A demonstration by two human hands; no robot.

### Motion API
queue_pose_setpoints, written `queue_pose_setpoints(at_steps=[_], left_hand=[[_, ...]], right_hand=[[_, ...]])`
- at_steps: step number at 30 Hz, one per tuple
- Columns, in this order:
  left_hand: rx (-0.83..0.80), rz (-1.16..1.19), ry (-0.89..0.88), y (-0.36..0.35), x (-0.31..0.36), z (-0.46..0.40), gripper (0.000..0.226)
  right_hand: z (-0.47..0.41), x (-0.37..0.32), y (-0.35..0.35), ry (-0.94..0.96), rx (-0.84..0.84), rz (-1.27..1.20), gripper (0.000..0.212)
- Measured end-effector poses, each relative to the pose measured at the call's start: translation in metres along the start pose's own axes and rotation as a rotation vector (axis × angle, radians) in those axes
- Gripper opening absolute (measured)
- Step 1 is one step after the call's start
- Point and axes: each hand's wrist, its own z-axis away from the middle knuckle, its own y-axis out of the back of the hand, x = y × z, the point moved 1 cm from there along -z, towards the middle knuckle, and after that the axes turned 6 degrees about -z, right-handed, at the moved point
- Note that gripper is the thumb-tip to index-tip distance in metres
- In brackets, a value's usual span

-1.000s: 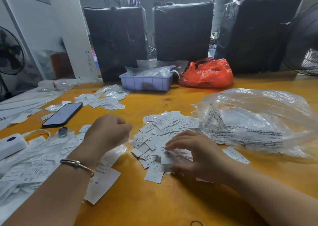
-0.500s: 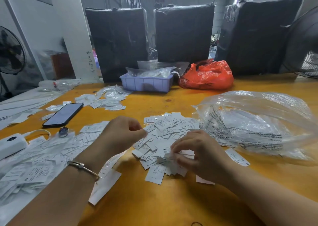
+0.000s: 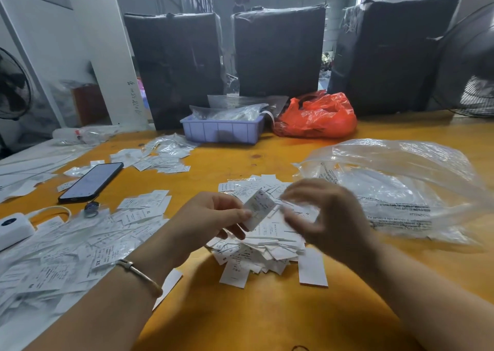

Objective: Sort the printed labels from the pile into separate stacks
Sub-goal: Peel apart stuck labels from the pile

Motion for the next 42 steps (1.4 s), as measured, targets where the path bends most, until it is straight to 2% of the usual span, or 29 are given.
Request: queue_pose_setpoints(at_steps=[2,3,8,10,12,14,20,24,26,30,33,38,40,42], left_hand=[[0.044,0.003,0.016,0.001,-0.001,0.0,0.016],[0.062,0.011,0.012,0.001,-0.001,0.0,0.018],[0.089,0.048,-0.016,0.003,-0.002,-0.001,0.018],[0.085,0.037,-0.028,0.004,-0.002,-0.002,0.018],[0.084,0.019,-0.036,0.003,-0.002,-0.002,0.019],[0.078,0.015,-0.035,0.002,-0.003,-0.002,0.019],[0.069,-0.001,-0.023,0.001,-0.004,-0.003,0.02],[0.066,-0.009,-0.027,0.0,-0.004,-0.002,0.02],[0.065,-0.012,-0.027,-0.001,-0.004,-0.002,0.019],[0.063,-0.01,-0.032,-0.001,-0.003,-0.002,0.019],[0.063,-0.006,-0.034,-0.001,-0.003,-0.001,0.019],[0.059,-0.001,-0.036,0.0,-0.003,-0.001,0.02],[0.056,-0.002,-0.036,0.0,-0.003,-0.001,0.019],[0.055,-0.002,-0.039,0.0,-0.002,-0.001,0.017]], right_hand=[[-0.005,0.02,0.015,-0.155,0.156,0.227,0.012],[-0.007,0.03,0.021,-0.255,0.172,0.344,0.012],[-0.006,0.068,0.035,-0.63,-0.013,0.647,0.028],[-0.006,0.074,0.035,-0.735,-0.149,0.697,0.026],[-0.005,0.08,0.033,-0.782,-0.212,0.718,0.017],[-0.006,0.083,0.034,-0.78,-0.173,0.724,0.011],[-0.008,0.09,0.035,-0.787,-0.04,0.628,0.019],[-0.006,0.095,0.032,-0.797,-0.147,0.698,0.031],[-0.006,0.097,0.031,-0.776,-0.164,0.735,0.028],[-0.004,0.101,0.035,-0.757,0.04,0.589,0.013],[-0.002,0.103,0.034,-0.713,0.112,0.518,0.01],[-0.005,0.095,0.037,-0.538,0.376,0.302,0.006],[-0.006,0.089,0.037,-0.501,0.413,0.177,0.008],[-0.005,0.088,0.034,-0.54,0.381,0.153,0.016]])
